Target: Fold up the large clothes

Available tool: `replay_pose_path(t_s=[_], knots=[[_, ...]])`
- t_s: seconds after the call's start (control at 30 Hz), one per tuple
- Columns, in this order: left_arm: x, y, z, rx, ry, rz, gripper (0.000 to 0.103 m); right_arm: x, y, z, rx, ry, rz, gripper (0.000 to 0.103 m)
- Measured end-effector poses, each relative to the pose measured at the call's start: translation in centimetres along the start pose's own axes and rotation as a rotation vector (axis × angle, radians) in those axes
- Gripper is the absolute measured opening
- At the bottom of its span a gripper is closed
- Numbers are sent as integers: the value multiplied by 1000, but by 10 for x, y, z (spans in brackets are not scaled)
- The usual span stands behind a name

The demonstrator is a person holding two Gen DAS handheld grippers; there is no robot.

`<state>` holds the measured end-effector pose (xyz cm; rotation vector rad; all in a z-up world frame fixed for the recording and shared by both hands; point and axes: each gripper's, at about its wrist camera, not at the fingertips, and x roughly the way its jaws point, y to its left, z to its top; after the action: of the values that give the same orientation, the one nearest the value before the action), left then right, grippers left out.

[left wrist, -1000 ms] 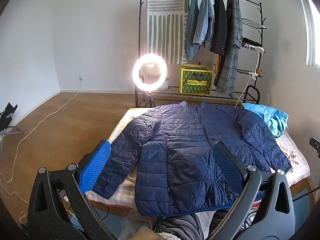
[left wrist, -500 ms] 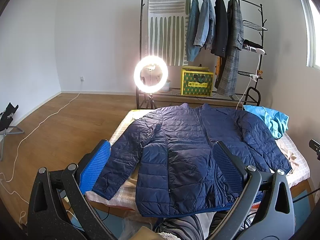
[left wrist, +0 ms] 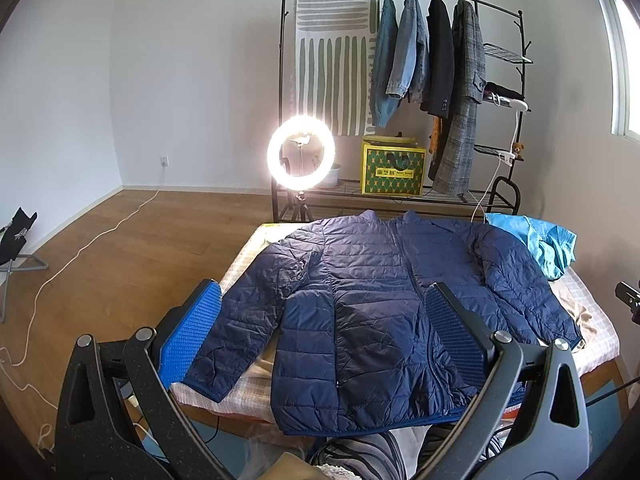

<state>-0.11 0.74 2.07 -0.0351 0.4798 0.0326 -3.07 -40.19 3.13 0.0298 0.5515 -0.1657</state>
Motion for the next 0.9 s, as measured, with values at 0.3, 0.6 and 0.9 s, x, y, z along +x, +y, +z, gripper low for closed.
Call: replay_pose_path(t_s=[0.3,0.6,0.9], knots=[[0,0,0,2,-2,-1,103,-1,1,-2,0,0,0,103],[-2,-4,1,3,-4,1,103,-2,2,-4,0,2,1,103],[-1,-3,0,3,-5,0,103,-1,2,-4,1,3,1,103]])
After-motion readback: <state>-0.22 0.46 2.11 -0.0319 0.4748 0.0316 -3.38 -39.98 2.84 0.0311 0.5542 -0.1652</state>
